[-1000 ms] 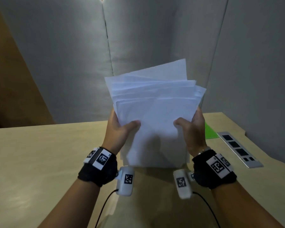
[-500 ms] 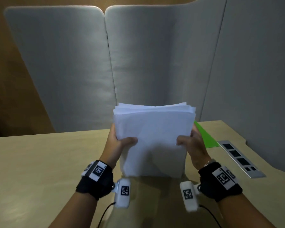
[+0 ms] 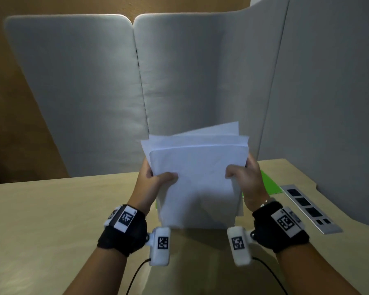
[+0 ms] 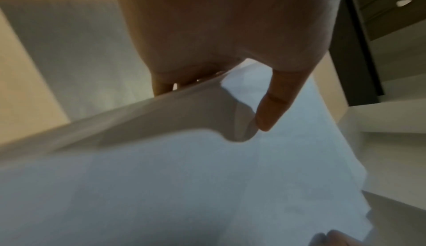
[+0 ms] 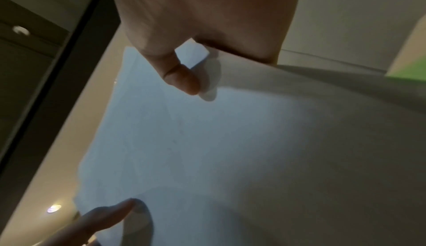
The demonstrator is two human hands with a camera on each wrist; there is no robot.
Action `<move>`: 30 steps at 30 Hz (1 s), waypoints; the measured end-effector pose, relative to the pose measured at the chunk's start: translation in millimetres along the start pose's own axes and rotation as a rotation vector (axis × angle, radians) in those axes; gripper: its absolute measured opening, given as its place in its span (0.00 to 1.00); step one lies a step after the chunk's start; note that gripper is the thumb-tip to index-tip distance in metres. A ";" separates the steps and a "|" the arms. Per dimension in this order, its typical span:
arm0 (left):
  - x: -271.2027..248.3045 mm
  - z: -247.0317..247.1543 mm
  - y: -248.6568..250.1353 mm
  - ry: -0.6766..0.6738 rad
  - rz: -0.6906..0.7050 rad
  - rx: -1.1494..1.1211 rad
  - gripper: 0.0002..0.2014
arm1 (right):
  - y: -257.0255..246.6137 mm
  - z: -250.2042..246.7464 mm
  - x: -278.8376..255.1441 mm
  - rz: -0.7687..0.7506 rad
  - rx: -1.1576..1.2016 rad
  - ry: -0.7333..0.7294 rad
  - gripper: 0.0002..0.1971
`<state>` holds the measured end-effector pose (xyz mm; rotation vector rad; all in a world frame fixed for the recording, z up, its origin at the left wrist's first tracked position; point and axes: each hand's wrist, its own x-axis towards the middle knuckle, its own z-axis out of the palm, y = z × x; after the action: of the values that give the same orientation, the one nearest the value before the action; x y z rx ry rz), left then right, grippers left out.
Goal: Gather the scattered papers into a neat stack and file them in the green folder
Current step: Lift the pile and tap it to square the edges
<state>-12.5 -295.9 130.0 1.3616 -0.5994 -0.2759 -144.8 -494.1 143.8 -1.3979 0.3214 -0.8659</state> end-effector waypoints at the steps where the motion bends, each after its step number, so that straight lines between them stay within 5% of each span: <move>1: -2.4 -1.5 -8.9 -0.006 -0.030 0.004 0.33 | 9.9 -4.4 -2.1 0.041 -0.019 -0.005 0.20; 6: -7.8 7.4 -19.7 -0.045 -0.080 -0.002 0.30 | 32.1 -5.2 -3.3 0.158 -0.128 0.003 0.18; 15: 5.1 12.9 9.3 0.007 0.054 -0.110 0.28 | 1.6 3.4 8.1 -0.064 0.131 0.055 0.18; 23: -9.6 3.1 -36.8 0.022 -0.039 -0.018 0.33 | 58.0 -13.8 -9.5 0.153 -0.111 0.030 0.21; 30: -4.1 4.4 -7.9 0.075 0.122 -0.069 0.39 | 17.1 -4.8 -0.8 0.006 0.072 0.130 0.20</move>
<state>-17.1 -299.1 121.7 1.2577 -0.6020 -0.1449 -142.8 -498.2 126.6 -1.2764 0.3899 -0.9571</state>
